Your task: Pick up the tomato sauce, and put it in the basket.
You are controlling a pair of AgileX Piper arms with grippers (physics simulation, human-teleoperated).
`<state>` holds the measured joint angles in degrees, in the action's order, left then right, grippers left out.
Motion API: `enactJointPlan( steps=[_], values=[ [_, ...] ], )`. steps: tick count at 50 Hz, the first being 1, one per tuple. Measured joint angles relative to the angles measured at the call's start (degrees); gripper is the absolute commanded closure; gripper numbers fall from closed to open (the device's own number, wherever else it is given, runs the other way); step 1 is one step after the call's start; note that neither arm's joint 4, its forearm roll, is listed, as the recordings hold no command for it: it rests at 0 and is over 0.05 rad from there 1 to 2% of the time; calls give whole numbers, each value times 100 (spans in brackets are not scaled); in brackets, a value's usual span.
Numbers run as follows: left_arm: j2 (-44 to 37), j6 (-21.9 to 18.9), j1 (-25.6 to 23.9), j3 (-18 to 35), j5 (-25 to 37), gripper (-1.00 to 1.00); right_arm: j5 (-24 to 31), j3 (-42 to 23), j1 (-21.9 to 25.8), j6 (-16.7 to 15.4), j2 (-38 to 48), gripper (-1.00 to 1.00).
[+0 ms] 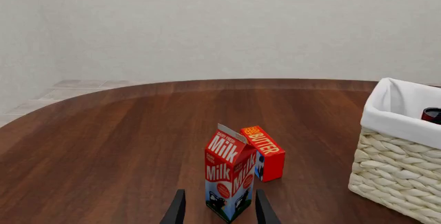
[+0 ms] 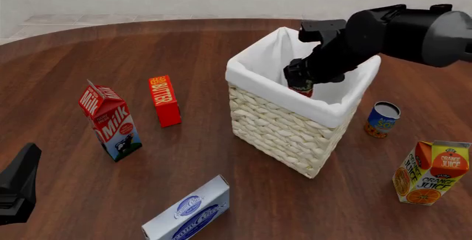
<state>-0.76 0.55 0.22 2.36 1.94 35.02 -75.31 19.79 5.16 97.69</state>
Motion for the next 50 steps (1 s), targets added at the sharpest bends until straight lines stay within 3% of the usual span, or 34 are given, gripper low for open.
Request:
enactJointPlan(
  steps=[1, 2, 32, 50],
  values=[
    [-1, 0, 0, 0, -1, -100, -4, -3, -2, -3, 5, 100],
    [-3, 0, 0, 0, -3, -100, -13, -9, -8, -10, 6, -100],
    [-2, 0, 0, 0, -2, -100, -53, -14, -131, 14, -41, -100],
    [-3, 0, 0, 0, -3, -100, 202, 19, -141, -32, -489, -100]
  ],
)
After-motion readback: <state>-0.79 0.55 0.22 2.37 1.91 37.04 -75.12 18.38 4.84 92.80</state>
